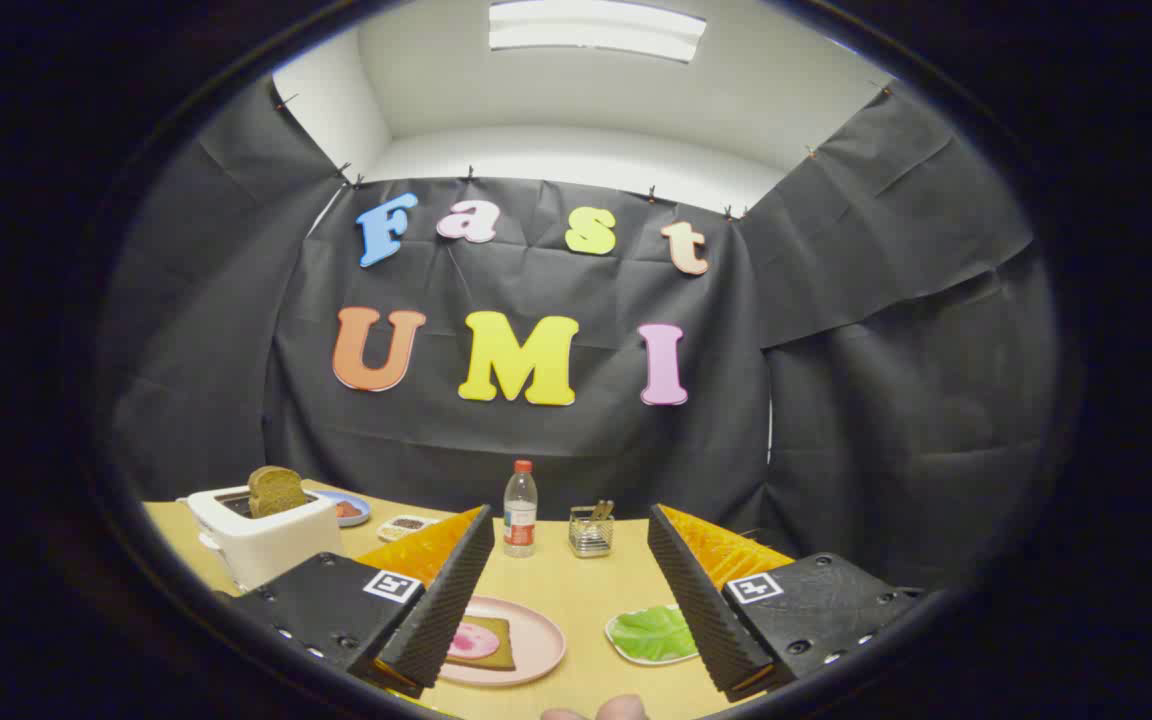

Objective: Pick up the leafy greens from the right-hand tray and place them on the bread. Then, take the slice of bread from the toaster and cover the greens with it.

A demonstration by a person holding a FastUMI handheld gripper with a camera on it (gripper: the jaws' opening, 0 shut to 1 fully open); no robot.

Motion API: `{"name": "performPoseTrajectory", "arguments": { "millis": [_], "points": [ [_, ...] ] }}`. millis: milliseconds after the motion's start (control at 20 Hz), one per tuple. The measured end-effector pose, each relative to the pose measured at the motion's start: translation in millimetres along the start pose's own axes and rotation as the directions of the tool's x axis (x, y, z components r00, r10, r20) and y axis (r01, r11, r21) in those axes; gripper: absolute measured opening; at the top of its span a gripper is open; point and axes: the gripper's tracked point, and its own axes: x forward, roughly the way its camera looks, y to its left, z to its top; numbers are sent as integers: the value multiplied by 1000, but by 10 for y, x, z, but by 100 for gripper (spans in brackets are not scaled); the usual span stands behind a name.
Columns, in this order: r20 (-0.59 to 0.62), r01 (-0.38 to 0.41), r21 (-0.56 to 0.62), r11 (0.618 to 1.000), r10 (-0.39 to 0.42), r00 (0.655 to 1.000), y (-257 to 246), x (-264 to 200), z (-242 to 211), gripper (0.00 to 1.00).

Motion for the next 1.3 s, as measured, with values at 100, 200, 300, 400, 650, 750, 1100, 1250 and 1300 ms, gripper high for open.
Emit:
{"name": "performPoseTrajectory", "arguments": {
  "millis": [100, 200, 300, 400, 650, 750, 1100, 1250, 1300],
  "points": [
    [-15, -27, 22, 999, 27, 1000, 105, 31, -24, 95],
    [-17, -40, 27, 999, 40, 999, 169, 64, -48, 95],
    [-9, -38, 14, 999, 38, 999, 197, 93, -51, 95],
    [-10, -44, 11, 999, 44, 999, 246, 109, -83, 95],
    [28, -31, 9, 999, 30, 999, 291, 136, -39, 95],
    [30, -40, 1, 999, 40, 999, 349, 123, -33, 95],
    [32, -74, -17, 997, 75, 997, 452, 71, -58, 95],
    [2, -97, -33, 995, 98, 995, 484, 64, -191, 95],
    [-7, -99, -28, 995, 99, 995, 457, 68, -210, 95]
  ]
}}
